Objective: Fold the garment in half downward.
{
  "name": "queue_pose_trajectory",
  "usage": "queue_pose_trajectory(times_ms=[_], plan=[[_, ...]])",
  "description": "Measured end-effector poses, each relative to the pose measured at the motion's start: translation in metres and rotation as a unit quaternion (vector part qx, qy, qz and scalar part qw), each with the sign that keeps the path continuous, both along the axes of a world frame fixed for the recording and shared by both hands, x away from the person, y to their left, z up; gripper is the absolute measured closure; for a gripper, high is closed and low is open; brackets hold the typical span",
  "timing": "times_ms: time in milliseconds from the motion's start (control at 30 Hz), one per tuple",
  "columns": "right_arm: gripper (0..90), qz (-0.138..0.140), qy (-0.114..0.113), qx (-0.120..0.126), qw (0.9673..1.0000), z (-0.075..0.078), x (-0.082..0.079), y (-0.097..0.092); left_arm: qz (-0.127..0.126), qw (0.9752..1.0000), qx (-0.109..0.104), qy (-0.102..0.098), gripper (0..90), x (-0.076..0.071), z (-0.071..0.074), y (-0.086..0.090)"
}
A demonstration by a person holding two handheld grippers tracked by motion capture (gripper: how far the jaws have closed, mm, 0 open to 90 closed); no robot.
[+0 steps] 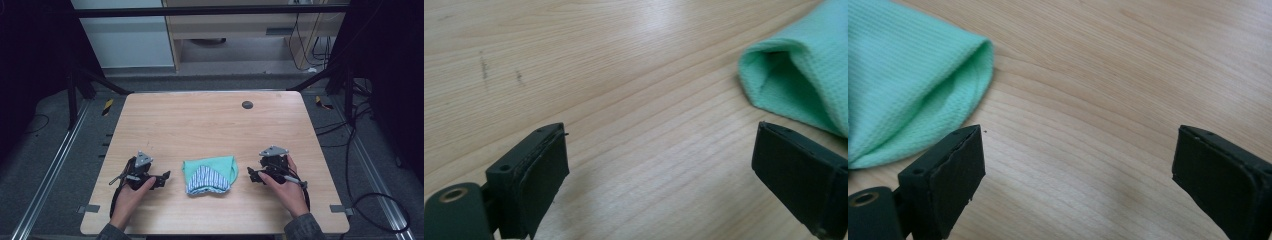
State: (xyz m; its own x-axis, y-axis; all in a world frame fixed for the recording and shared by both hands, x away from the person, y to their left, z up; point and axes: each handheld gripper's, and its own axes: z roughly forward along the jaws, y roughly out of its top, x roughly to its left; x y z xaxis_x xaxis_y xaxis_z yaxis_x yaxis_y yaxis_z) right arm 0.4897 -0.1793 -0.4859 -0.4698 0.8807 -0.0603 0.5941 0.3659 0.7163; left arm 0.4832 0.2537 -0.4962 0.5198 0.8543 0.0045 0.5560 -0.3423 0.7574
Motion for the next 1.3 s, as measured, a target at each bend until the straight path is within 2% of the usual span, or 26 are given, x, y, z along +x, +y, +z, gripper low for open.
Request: queue_pose_trajectory(times_ms=[100,200,333,467,600,667,700,767,933,1067,1167,1300], plan=[[6.9,-0.006,0.002,-0.004,1.0000,-0.002,0.003,-0.003,0.007,0.9999,0.011,0.003,7.5,0.003,-0.003,0.002],[6.8,-0.020,0.007,-0.001,0.9998,-0.005,0.008,-0.008,0.010,0.9999,0.012,0.005,7.5,0.005,-0.005,0.004],[6.4,-0.024,0.011,0.002,0.9996,-0.006,0.011,-0.010,0.013,0.9998,0.012,0.005,7.5,0.008,-0.005,0.005],[6.1,-0.035,0.021,0.010,0.9991,-0.008,0.019,-0.014,0.014,0.9997,0.020,0.006,7.4,0.016,-0.007,0.007],[6.3,-0.039,0.020,0.009,0.9990,-0.009,0.024,-0.014,0.016,0.9995,0.024,0.009,7.3,0.024,-0.008,0.009],[6.4,-0.044,0.020,0.027,0.9985,-0.010,0.028,-0.017,0.018,0.9996,0.020,0.006,7.0,0.026,-0.009,0.010],[6.9,-0.044,0.020,0.027,0.9985,-0.010,0.028,-0.017,0.020,0.9996,0.017,0.006,7.0,0.027,-0.010,0.010],[6.9,-0.050,0.016,0.041,0.9978,-0.011,0.032,-0.019,0.017,0.9995,0.024,0.014,6.6,0.031,-0.011,0.011],[7.7,-0.073,0.003,0.050,0.9961,-0.013,0.037,-0.024,0.022,0.9994,0.024,0.013,6.3,0.039,-0.010,0.012],[7.7,-0.093,0.003,0.033,0.9951,-0.011,0.043,-0.027,0.032,0.9993,0.018,0.010,6.8,0.045,-0.010,0.015],[7.7,-0.104,0.000,0.038,0.9939,-0.011,0.048,-0.030,0.030,0.9992,0.022,0.016,6.4,0.048,-0.011,0.015],[8.2,-0.118,0.004,0.032,0.9925,-0.013,0.053,-0.032,0.030,0.9992,0.020,0.017,5.2,0.051,-0.011,0.014]])
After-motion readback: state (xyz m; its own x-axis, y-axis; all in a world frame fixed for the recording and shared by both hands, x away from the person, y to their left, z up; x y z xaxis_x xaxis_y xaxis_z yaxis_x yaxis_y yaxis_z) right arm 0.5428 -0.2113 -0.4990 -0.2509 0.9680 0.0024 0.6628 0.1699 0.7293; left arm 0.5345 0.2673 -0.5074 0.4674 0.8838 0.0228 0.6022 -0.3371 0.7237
